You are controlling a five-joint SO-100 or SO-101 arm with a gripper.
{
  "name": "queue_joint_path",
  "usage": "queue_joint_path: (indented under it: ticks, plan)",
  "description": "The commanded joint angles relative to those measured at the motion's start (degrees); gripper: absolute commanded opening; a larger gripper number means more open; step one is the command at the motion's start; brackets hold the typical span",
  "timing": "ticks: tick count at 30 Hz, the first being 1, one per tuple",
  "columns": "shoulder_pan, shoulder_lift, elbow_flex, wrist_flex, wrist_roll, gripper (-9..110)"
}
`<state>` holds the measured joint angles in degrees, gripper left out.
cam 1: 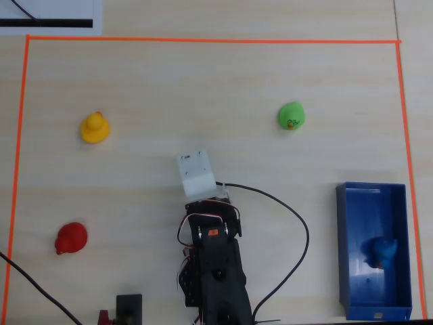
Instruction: Grasp blue duck and put it into box.
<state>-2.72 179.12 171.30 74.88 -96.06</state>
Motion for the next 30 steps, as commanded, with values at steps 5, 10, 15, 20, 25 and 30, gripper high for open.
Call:
queue_joint_path:
  ticks: [5, 10, 15, 20, 25, 30]
  plan:
    - [-0.35, 8.96, 5.98, 1.14, -0.09, 1]
    - [-0.97, 10.2, 6.06, 1.85, 0.79, 0]
    - [0.35, 10.55, 6.15, 2.29, 1.85, 0]
    - [0.88, 10.63, 6.24, 2.64, 3.25, 3]
    - [0.88, 10.63, 6.24, 2.64, 3.25, 4]
    - [0.88, 10.63, 6.24, 2.64, 3.25, 4]
